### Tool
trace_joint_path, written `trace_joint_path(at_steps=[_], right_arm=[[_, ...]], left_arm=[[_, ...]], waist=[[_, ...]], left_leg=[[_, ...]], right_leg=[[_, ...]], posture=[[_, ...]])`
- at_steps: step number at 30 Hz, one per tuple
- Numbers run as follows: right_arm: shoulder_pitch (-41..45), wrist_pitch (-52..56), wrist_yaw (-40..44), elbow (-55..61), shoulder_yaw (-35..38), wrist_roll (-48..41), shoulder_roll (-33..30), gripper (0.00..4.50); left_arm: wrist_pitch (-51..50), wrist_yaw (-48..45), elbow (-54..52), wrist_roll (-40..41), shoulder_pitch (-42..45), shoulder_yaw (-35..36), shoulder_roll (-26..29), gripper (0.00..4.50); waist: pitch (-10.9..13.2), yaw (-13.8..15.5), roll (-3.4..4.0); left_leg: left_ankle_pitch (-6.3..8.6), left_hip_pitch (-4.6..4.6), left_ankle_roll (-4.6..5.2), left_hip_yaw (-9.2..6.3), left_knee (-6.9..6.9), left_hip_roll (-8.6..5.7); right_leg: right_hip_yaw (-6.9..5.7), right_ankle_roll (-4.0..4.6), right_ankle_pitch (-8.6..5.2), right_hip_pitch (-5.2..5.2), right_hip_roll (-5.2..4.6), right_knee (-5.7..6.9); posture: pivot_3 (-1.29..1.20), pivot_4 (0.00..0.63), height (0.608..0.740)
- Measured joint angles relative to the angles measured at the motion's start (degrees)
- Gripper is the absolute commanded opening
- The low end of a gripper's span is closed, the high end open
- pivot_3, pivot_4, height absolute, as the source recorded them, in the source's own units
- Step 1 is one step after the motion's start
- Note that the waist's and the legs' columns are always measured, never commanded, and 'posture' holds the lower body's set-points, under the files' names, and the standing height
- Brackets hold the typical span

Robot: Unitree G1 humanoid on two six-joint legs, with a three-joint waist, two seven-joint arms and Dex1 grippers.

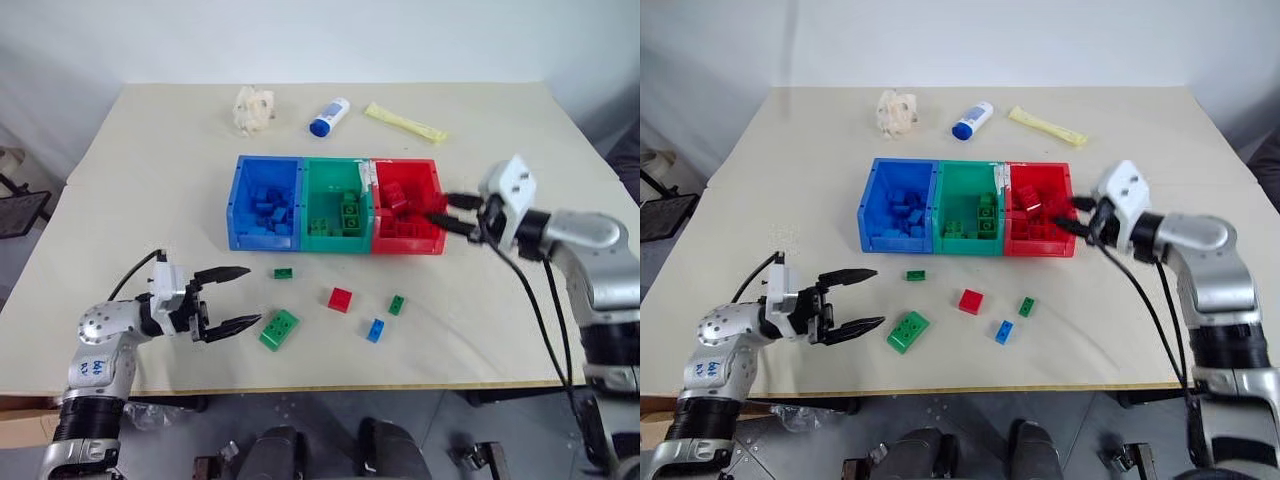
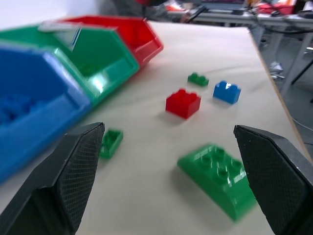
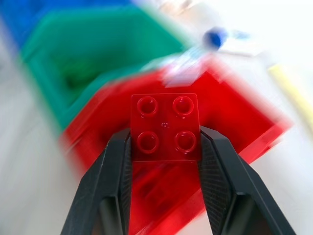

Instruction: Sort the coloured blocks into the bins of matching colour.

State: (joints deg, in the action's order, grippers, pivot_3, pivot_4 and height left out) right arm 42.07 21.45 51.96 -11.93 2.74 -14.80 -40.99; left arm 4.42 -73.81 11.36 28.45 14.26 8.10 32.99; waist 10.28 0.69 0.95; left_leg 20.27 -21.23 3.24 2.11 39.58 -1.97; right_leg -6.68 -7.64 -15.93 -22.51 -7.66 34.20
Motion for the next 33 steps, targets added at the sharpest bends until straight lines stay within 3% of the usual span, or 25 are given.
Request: trace_joint_path(at_steps=[1, 8, 9, 17, 26, 33], right_arm=[[1.3, 0.0, -0.3, -1.9, -0.4, 0.5, 0.5, 2.17], [3.8, -2.9, -1.0, -8.6, -2.8, 3.3, 4.5, 4.34], [3.8, -3.0, -1.0, -8.4, -2.7, 3.2, 4.5, 4.47], [-0.8, -2.5, 2.8, 0.8, -2.2, 1.1, 2.3, 4.47], [-21.9, -2.0, 13.7, 16.4, 4.0, -5.4, -10.1, 4.47], [-38.5, -3.5, 19.9, 18.8, 14.3, -6.1, -18.8, 4.47]], left_arm=[[0.0, -0.3, 0.6, -0.1, 0.2, -0.2, 0.0, 4.50], [1.6, -3.4, 5.4, -1.1, 4.4, -1.7, -0.4, 4.50], [1.8, -3.8, 6.1, -1.3, 5.1, -1.9, -0.4, 4.50], [4.0, -6.5, 12.4, -1.9, 8.5, -2.1, -0.5, 4.50], [6.2, -10.0, 16.5, -2.4, 11.1, -2.7, -0.7, 4.50], [7.9, -12.1, 19.3, -3.4, 12.3, -2.8, -0.3, 4.50]], waist=[[0.0, 0.0, 0.00], [0.0, -0.8, 0.00], [0.0, -0.9, 0.00], [0.0, -0.7, 0.00], [0.0, 0.3, -0.02], [0.0, 0.9, -0.05]], left_leg=[[0.00, 0.00, 0.00, -0.01, -0.02, 0.00], [-0.01, -0.09, 0.02, 0.00, -0.04, -0.03], [-0.01, -0.09, 0.03, -0.01, -0.03, -0.03], [-0.01, -0.09, 0.03, -0.06, 0.03, -0.06], [0.00, -0.10, 0.09, -0.01, 0.13, -0.05], [0.01, -0.07, 0.11, 0.06, 0.17, -0.03]], right_leg=[[-0.01, 0.00, 0.00, -0.01, 0.01, 0.00], [-0.15, 0.00, 0.00, -0.05, 0.00, 0.03], [-0.16, 0.00, 0.00, -0.05, 0.01, 0.04], [-0.19, -0.01, 0.00, -0.03, -0.04, 0.14], [-0.19, -0.04, 0.02, 0.03, -0.03, 0.10], [-0.16, -0.05, 0.02, 0.07, -0.04, 0.04]], posture=[[0.00, 0.150, 0.740], [0.00, 0.150, 0.740], [0.00, 0.150, 0.740], [0.00, 0.150, 0.740], [0.00, 0.150, 0.740], [0.00, 0.150, 0.740]])
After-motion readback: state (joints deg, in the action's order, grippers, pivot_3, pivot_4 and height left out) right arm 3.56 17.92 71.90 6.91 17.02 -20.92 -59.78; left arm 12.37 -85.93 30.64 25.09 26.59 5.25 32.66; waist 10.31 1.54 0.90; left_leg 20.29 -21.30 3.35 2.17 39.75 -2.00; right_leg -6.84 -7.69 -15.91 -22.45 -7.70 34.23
